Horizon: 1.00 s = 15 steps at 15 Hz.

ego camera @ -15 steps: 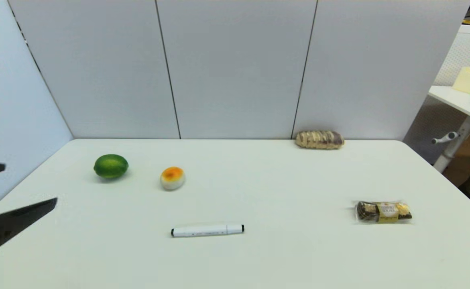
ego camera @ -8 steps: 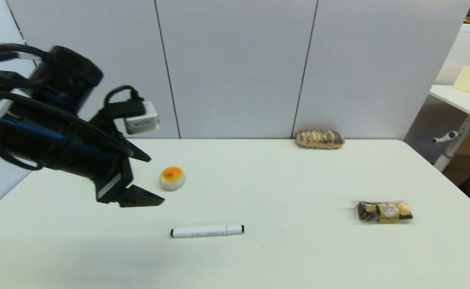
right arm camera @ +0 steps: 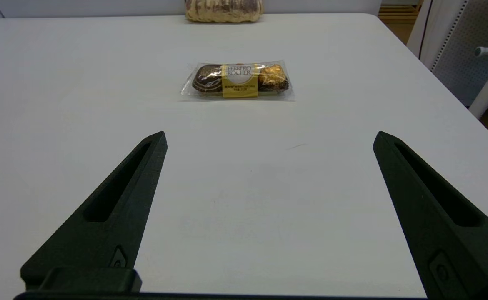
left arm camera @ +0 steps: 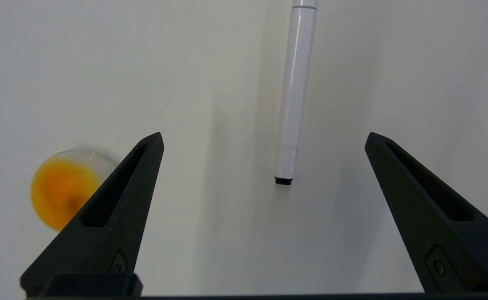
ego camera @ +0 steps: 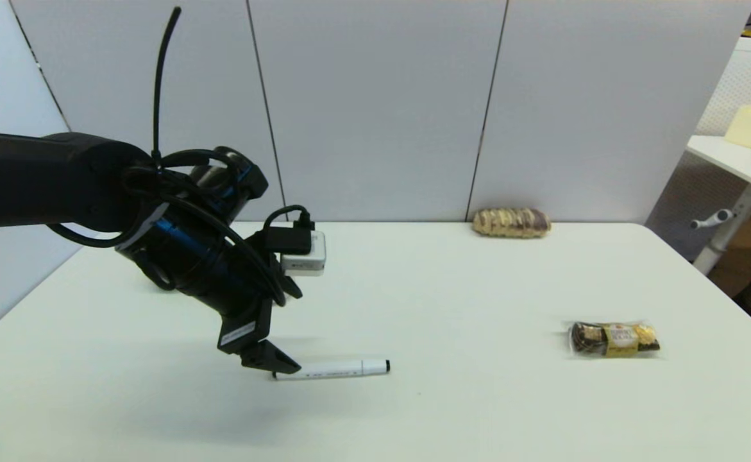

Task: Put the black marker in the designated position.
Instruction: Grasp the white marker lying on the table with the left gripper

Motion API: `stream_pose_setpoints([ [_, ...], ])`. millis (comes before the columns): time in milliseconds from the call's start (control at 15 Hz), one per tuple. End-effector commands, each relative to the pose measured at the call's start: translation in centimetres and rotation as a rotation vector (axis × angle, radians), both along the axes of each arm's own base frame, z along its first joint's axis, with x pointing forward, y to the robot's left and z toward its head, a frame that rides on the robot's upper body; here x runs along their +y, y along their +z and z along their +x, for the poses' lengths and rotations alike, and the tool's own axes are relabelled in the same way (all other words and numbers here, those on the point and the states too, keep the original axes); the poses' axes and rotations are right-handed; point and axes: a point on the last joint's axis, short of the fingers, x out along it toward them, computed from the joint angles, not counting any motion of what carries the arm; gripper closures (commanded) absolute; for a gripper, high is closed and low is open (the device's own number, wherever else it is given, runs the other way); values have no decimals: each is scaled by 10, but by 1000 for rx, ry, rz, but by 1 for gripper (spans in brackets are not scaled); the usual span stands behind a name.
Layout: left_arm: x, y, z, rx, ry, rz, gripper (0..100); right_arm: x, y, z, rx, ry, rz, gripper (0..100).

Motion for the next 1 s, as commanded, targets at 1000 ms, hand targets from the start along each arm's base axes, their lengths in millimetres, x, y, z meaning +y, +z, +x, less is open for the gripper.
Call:
stream_pose_setpoints([
  [1000,-33,-48,13,159,-99,13,0,0,0,0,1,1,-1,0],
])
